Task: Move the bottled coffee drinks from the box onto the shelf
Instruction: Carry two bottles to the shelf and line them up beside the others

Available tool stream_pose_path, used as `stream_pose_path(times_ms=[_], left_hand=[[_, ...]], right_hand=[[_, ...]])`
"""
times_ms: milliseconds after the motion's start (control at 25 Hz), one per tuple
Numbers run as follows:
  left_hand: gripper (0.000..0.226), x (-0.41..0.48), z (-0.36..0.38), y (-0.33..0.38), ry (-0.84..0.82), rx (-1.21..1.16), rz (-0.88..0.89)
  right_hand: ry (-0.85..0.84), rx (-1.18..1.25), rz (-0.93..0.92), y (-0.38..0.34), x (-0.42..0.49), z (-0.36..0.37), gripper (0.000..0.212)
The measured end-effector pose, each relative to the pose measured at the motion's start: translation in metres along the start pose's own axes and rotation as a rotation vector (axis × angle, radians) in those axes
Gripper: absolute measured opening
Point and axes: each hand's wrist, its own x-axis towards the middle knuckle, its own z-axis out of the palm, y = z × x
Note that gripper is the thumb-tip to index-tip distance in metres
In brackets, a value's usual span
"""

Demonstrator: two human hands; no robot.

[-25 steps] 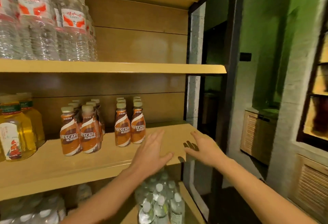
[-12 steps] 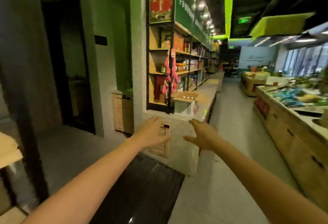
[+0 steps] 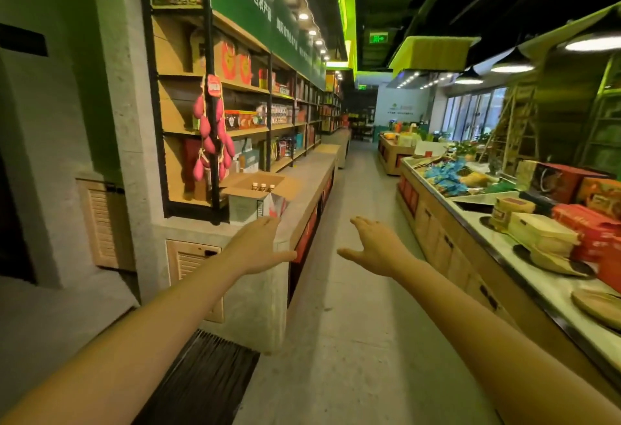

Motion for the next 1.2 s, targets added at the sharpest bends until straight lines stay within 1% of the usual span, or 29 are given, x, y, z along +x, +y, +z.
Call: stream_pose_path(times_ms=[80, 200, 320, 440, 600, 720, 840, 1000, 1200], left_hand=[[0.079, 0.038, 0.01, -0.006, 0.002, 0.025, 0.006], [0.077, 0.098, 0.026, -0.037, -0.009, 0.038, -0.004], [0.075, 0.162, 0.031, -0.08, 0.013, 0.043, 0.002], [0.074, 0.239, 0.025, -0.129, 0.047, 0.033, 0.043], [0.064, 0.347, 0.018, -0.193, 0.047, 0.082, 0.043], [0.069, 0.416, 0.026, -0.235, 0.019, 0.087, 0.017], [0.068, 0.488, 0.041, -0.271, 0.011, 0.092, -0.02], [0.069, 0.6, 0.053, -0.315, 0.071, 0.072, -0.004], [0.08, 0.741, 0.061, -0.366, 0.124, 0.072, -0.075]], right_hand=[[0.004, 0.025, -0.027, 0.007, 0.036, 0.009, 0.073], [-0.004, 0.031, -0.073, 0.005, 0.099, 0.032, 0.073], [0.008, 0.013, -0.09, -0.003, 0.178, 0.057, 0.073], [0.027, 0.027, -0.068, -0.014, 0.269, 0.075, 0.076], [0.075, 0.061, -0.082, -0.025, 0.394, 0.096, 0.077], [0.061, 0.098, -0.095, -0.032, 0.472, 0.122, 0.076], [0.045, 0.131, -0.112, -0.035, 0.555, 0.152, 0.072], [0.069, 0.176, -0.172, -0.032, 0.683, 0.187, 0.07], [0.053, 0.222, -0.177, -0.028, 0.843, 0.222, 0.07]])
